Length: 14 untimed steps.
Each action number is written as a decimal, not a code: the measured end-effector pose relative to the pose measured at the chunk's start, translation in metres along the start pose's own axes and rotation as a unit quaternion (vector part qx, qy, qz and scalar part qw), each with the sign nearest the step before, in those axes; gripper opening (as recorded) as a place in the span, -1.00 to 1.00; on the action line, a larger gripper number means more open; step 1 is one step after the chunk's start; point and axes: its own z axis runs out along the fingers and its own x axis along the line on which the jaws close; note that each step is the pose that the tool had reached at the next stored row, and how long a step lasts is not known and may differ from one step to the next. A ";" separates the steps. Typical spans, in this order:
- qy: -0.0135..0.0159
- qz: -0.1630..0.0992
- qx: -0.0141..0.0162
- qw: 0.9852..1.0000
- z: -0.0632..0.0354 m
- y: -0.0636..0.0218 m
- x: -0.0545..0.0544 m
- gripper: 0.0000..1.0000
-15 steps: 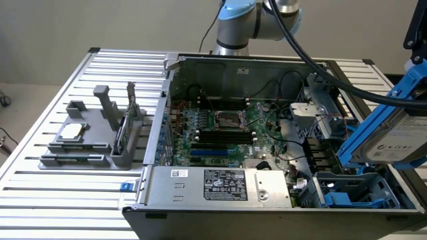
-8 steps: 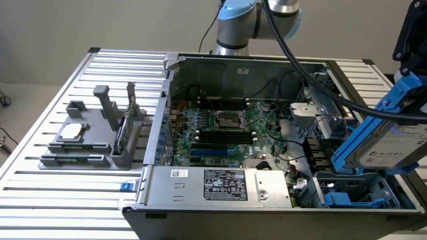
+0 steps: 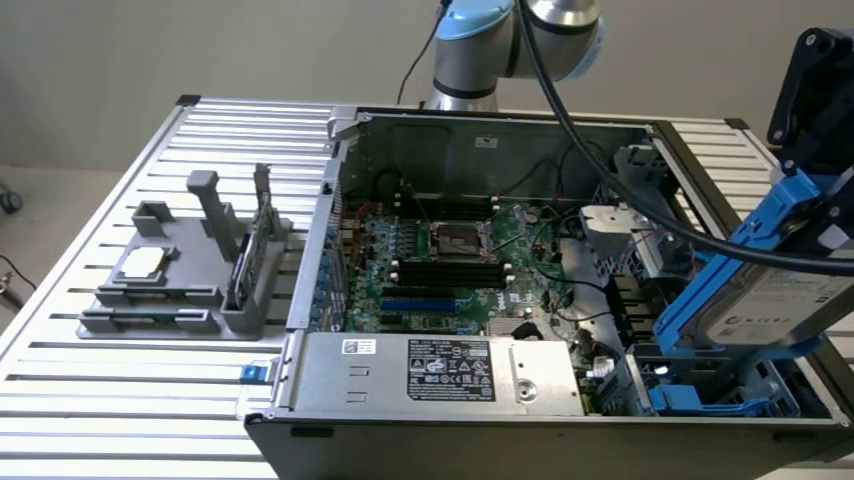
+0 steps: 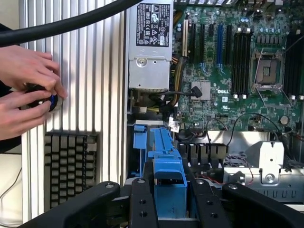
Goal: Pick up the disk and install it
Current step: 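Pick up the disk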
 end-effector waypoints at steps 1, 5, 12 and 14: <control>0.000 0.000 0.000 1.000 0.0019 0.0001 0.000 -0.35; 0.000 0.000 0.001 1.000 0.0065 0.0000 0.000 -0.35; 0.000 0.000 0.001 1.000 0.0066 -0.0001 0.000 -0.35; 0.000 0.000 0.001 1.000 0.0066 -0.0001 0.000 -0.35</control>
